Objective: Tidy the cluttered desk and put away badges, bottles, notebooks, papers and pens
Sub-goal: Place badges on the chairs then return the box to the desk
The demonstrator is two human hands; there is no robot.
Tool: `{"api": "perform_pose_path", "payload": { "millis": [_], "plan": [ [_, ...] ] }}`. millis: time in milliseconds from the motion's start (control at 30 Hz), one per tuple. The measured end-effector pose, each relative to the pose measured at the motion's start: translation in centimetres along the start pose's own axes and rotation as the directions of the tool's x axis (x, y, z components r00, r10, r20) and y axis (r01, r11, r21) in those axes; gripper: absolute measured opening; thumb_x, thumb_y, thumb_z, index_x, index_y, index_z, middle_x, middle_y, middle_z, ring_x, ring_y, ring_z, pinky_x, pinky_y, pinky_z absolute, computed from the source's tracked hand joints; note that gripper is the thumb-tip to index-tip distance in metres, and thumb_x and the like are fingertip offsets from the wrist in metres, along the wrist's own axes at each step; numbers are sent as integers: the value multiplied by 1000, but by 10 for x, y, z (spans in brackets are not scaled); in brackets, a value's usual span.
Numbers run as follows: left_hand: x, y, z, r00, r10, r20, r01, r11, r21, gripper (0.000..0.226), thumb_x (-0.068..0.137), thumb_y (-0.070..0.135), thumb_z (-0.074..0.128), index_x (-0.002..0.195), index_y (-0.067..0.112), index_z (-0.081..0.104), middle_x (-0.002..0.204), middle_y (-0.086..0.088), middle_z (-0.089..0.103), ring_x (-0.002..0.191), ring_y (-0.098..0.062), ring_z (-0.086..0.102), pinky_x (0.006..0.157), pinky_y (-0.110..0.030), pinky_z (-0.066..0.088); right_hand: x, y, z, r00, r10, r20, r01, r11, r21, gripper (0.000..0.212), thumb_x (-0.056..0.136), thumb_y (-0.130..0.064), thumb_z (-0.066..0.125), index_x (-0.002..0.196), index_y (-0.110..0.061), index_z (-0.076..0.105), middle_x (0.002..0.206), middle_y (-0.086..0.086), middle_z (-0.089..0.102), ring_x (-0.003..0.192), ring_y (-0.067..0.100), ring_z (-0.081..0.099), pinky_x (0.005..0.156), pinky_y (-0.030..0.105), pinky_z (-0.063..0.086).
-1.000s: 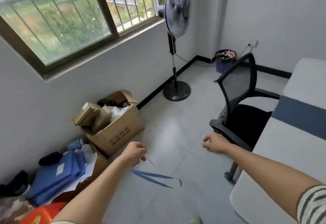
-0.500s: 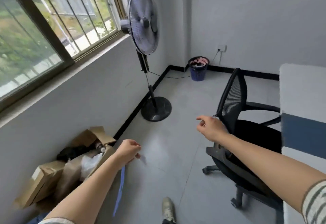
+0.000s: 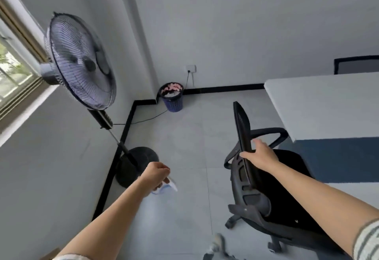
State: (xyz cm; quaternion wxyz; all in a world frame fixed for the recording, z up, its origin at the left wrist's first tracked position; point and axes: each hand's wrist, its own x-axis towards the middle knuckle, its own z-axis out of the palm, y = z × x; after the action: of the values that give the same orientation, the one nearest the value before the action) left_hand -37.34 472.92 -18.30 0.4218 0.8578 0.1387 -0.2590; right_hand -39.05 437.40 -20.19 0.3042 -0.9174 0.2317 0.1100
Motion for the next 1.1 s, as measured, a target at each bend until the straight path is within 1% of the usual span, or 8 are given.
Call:
{"api": "perform_pose_path", "payload": {
  "millis": [67,133,267,500,667,867,967,1100],
  "plan": [
    [33,22,-1,999,5,50,-5,1000,-6,16,84,1,48,80,4,63,57,-8,62,34,-14,32,42,-17,21,24,5,12,993,57,106,-68,993,101,99,64,-64,71,144,-17,39,142,7,50,128,27,50,103,41,43],
    [61,43,-3,997,13,82,-12,1000,-4,17,84,-2,45,77,3,61,57,-10,60,33,-13,30,44,-18,20,41,6,27,981,94,171,-129,970,208,93,57,-67,67,135,-20,47,131,2,58,117,22,56,101,40,46],
    [116,88,-6,984,46,171,-64,993,99,15,88,3,49,88,6,63,68,-12,62,34,-15,34,41,-17,22,53,-5,53,963,149,226,-208,941,266,65,82,-46,59,140,-23,39,112,0,62,102,21,60,90,36,49],
    [194,149,22,944,111,310,-178,964,198,15,90,6,51,99,1,62,64,-11,61,36,-16,37,39,-13,21,34,-19,47,940,187,285,-265,927,266,71,86,-31,49,152,-32,22,104,-9,52,80,6,53,67,22,43],
    [229,196,53,862,194,468,-315,929,195,23,95,20,55,114,8,53,68,-14,62,41,-17,38,39,-14,21,10,-43,60,913,341,226,-401,854,332,70,88,-27,49,153,-34,24,114,-9,55,87,9,53,66,16,40],
    [267,212,65,779,221,587,-438,862,256,46,98,45,41,111,1,51,77,-20,60,45,-18,37,42,-17,25,-38,-85,93,848,516,122,-531,829,178,64,88,-26,48,147,-46,31,101,-9,64,59,3,51,56,21,39],
    [278,203,63,783,174,598,-462,805,372,52,96,49,40,102,-2,47,72,-21,57,45,-20,39,45,-19,31,-63,-103,114,817,572,72,-577,813,82,60,90,-25,49,145,-44,35,117,-7,64,65,3,51,56,18,35],
    [273,167,52,764,95,638,-518,679,519,38,93,43,48,85,6,42,65,-14,44,42,-18,34,46,-19,28,-94,-121,145,783,622,-4,-621,783,32,56,92,-24,51,143,-44,39,132,-6,59,107,14,60,88,26,50]
  ]
}}
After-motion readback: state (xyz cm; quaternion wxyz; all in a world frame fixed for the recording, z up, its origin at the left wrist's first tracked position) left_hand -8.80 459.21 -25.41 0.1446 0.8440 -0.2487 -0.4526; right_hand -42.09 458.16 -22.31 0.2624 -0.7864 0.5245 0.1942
